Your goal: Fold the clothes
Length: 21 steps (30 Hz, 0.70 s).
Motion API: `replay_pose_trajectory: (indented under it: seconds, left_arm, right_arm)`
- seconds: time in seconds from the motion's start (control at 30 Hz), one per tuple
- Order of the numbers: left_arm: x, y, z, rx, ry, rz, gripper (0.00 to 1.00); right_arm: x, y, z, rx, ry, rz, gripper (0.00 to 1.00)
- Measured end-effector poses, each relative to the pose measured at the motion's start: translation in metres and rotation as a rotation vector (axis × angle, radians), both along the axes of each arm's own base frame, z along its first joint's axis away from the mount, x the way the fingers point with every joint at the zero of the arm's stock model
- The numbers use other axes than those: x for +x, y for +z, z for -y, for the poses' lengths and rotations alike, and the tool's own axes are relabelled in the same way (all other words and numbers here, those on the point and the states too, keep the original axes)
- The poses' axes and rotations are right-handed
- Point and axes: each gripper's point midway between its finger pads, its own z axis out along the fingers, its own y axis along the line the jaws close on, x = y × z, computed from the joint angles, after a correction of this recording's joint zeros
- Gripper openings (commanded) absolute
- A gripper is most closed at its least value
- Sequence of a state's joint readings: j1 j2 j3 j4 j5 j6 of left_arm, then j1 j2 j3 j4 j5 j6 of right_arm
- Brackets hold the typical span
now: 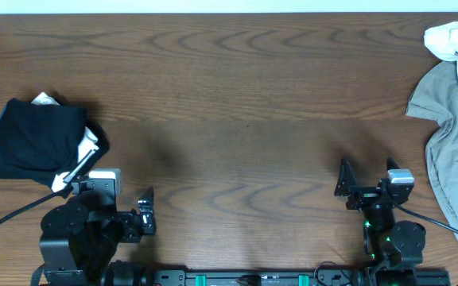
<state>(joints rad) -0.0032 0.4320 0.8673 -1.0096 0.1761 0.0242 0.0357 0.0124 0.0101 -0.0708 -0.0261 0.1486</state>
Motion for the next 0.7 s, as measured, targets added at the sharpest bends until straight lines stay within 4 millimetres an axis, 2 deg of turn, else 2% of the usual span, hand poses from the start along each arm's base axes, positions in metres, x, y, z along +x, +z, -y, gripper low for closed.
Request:
replay_pose_trajectory:
  seconds: [0.53,0.6,0.7]
  left_arm:
    - [-0.006,0.003,-0.001,0.005,0.004,0.05,0.98]
    - [-0.01,-0.006,-0.003,0.017,0.011,0.057,0.98]
    - [-0.011,-0.031,-0.005,0.026,0.02,0.054,0.98]
  right_arm:
    - [0.0,0.0,0.0,0.0,0.0,0.0,0.99]
    - [0.0,0.0,0.0,0.0,0.0,0.0,0.99]
    - [0.0,0.0,0.0,0.0,0.0,0.0,0.99]
